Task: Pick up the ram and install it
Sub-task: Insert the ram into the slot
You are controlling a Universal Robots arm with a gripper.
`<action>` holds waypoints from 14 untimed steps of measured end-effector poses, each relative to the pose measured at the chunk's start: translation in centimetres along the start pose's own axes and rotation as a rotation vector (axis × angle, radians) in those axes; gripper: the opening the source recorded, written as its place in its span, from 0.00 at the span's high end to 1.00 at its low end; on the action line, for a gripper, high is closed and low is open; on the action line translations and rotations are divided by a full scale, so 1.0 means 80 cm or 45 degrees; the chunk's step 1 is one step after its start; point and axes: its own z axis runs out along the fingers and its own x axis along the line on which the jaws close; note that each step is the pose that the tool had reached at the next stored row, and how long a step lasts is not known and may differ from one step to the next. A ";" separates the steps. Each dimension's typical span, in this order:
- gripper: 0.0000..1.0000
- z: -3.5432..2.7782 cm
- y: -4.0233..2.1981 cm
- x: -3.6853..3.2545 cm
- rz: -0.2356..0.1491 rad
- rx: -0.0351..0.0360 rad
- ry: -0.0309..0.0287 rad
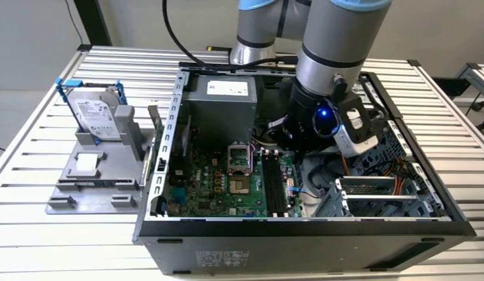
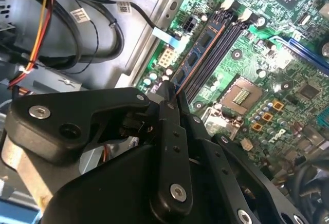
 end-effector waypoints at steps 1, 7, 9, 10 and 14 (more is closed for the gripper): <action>1.00 0.0022 0.0000 0.0006 0.000 0.0002 0.0000; 1.00 0.0156 -0.0005 0.0068 -0.016 -0.0005 0.0001; 1.00 0.0201 -0.0007 0.0090 -0.018 -0.0003 0.0002; 1.00 0.0223 -0.0008 0.0098 -0.019 -0.0003 0.0001; 1.00 0.0308 -0.0013 0.0122 -0.023 0.0002 0.0002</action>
